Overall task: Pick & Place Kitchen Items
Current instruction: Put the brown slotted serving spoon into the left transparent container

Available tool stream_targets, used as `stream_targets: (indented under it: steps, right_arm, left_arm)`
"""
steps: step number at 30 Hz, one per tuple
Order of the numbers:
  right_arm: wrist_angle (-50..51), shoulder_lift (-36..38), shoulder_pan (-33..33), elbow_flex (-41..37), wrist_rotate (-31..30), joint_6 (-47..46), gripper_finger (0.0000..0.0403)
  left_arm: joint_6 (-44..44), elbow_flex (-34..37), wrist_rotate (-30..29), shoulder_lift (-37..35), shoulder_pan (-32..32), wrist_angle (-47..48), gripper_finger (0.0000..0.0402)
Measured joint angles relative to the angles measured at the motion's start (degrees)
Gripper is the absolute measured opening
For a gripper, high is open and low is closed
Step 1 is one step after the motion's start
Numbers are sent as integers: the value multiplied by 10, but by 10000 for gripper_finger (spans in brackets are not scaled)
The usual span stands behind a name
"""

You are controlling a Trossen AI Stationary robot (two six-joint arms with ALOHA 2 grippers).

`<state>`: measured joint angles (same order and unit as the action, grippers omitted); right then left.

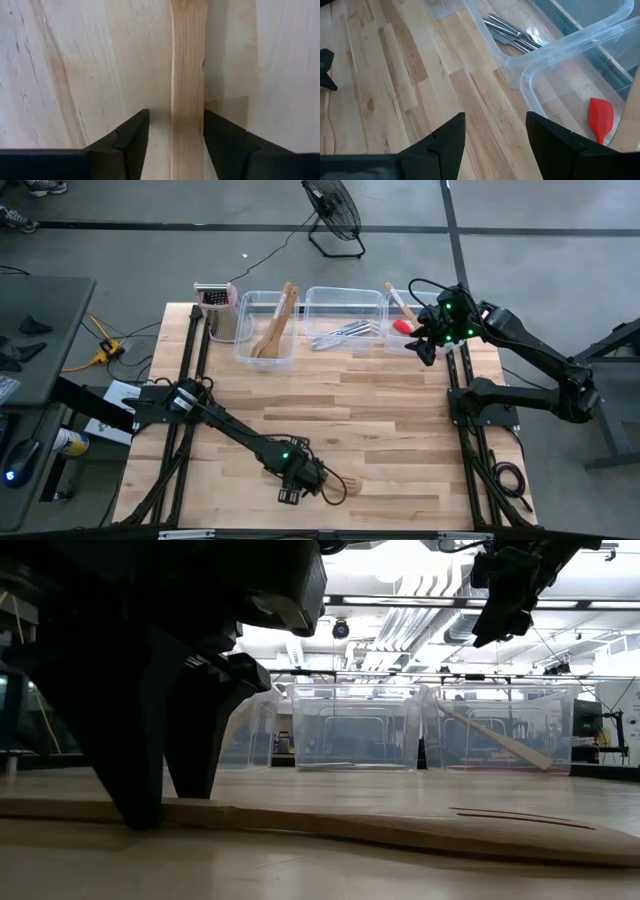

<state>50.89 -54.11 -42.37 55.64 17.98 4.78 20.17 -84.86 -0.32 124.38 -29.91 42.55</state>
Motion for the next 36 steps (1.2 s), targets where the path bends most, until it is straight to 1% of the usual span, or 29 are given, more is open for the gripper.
stream_targets:
  steps: [9,17,30,36]
  right_arm:
    - [14,0,0,0,0,4,200]
    - [18,0,0,0,0,6,200]
    - [17,0,0,0,0,10,200]
    - [17,0,0,0,0,11,200]
  left_arm:
    - [-2,0,2,0,0,-7,135]
    - [-2,0,6,1,0,-10,80]
    - [-2,0,-3,0,0,-8,79]
    - [-2,-25,-16,4,2,21,79]
